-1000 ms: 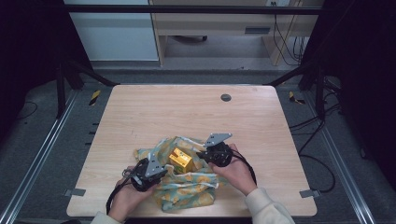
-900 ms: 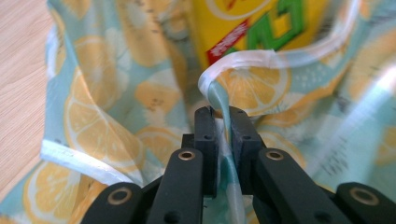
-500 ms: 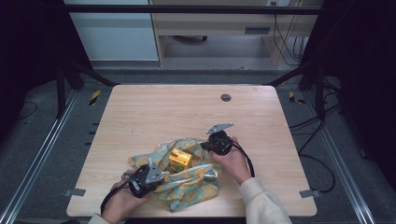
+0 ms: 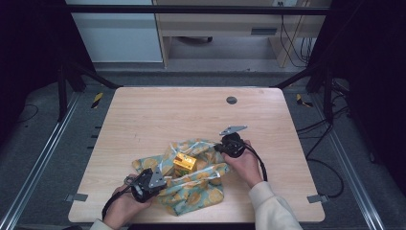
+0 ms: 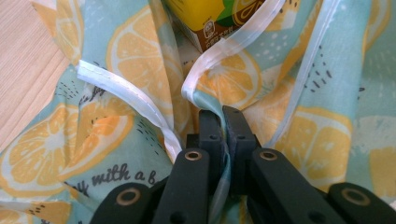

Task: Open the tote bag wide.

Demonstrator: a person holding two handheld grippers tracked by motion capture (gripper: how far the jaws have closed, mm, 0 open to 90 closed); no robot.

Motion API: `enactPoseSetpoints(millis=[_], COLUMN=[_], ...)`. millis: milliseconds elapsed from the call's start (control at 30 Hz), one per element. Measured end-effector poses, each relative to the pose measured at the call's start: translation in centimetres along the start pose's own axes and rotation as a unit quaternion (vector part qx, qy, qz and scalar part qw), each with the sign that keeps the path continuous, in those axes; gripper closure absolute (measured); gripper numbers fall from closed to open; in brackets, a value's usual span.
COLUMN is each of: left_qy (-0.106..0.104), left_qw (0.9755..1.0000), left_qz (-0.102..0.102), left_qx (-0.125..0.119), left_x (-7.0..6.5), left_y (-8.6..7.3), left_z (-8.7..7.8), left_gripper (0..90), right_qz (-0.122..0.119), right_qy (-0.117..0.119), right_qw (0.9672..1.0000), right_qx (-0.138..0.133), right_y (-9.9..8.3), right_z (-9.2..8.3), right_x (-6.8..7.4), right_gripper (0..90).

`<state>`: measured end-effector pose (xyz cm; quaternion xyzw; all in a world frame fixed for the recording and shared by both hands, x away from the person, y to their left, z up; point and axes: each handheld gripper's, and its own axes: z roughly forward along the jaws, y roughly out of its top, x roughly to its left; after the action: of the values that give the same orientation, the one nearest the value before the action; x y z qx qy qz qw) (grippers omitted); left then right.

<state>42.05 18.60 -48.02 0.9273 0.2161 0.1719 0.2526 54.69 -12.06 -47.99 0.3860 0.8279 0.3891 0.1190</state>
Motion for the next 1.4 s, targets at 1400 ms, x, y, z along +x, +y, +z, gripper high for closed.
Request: enactPoseSetpoints(millis=[1400], left_qy=[0.005], left_qw=[0.9999], left_qz=[-0.004], left_qx=[-0.016], left_x=[0.0], left_y=[0.2], left_z=[-0.3], left_gripper=[83.4], right_qz=[-0.004], right_qy=[-0.043], right_qw=[0.999], right_qx=[-0.012], right_y=[-0.8], right_z=[0.2], right_x=[-0.7], right_gripper=[81.1])
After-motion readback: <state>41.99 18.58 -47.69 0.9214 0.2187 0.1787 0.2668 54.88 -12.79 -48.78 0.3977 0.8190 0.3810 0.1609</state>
